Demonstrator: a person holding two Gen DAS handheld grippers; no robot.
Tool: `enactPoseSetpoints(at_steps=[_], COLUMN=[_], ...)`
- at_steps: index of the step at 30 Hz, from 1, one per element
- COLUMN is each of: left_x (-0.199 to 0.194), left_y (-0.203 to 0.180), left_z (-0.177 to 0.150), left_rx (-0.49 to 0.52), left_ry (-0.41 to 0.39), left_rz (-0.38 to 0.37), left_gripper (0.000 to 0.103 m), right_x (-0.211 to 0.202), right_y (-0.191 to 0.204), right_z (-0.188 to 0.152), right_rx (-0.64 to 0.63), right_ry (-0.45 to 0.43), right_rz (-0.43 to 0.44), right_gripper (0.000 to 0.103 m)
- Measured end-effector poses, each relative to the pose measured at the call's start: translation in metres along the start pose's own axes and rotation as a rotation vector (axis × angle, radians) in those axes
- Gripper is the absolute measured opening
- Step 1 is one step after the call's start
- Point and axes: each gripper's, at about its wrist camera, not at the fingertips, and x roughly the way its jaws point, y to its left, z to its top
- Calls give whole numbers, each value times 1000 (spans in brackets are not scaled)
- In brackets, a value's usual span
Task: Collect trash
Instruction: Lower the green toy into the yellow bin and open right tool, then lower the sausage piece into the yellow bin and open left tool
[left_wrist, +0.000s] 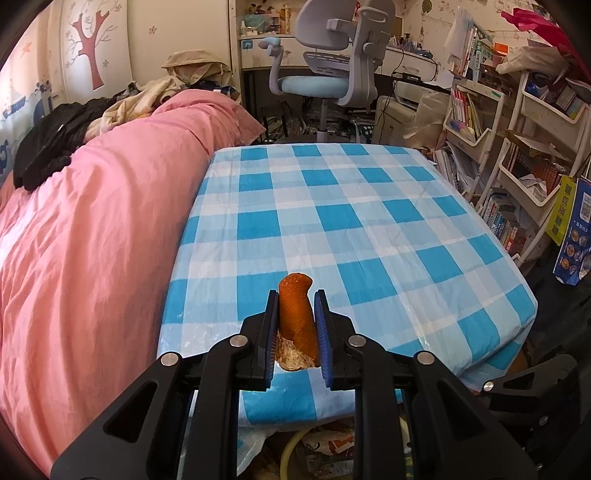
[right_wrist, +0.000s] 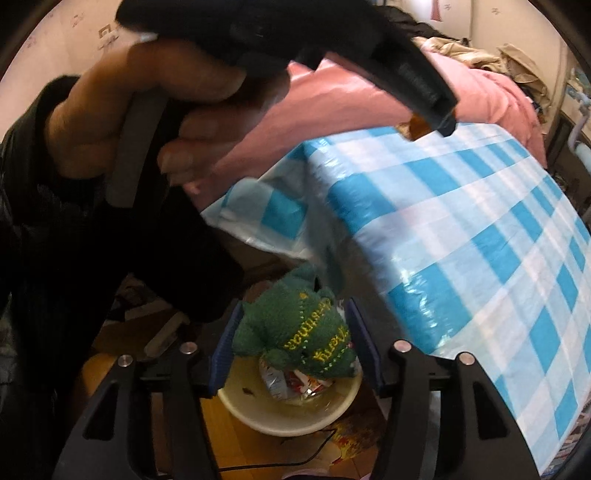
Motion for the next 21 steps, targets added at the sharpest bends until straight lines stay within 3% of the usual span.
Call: enactPoseSetpoints(at_steps=[4, 9, 15, 21], left_x=[-2, -7, -15, -23], left_y=[-2, -6, -18, -32], left_z=[-11, -30, -59, -83], left_rx=[-3, -10, 4, 23], left_ry=[17, 43, 81, 108], left_rz=[0, -5, -14, 4], left_gripper=[18, 18, 18, 21], right_x=[1, -9, -30, -65], right_y=[2, -12, -52, -71], right_z=[-5, -11, -22, -36], right_rx=[-6, 44, 216, 442], right_ry=[19, 7, -22, -128], right_rz=[-5, -89, -311, -548], right_gripper=[67, 74, 83, 95])
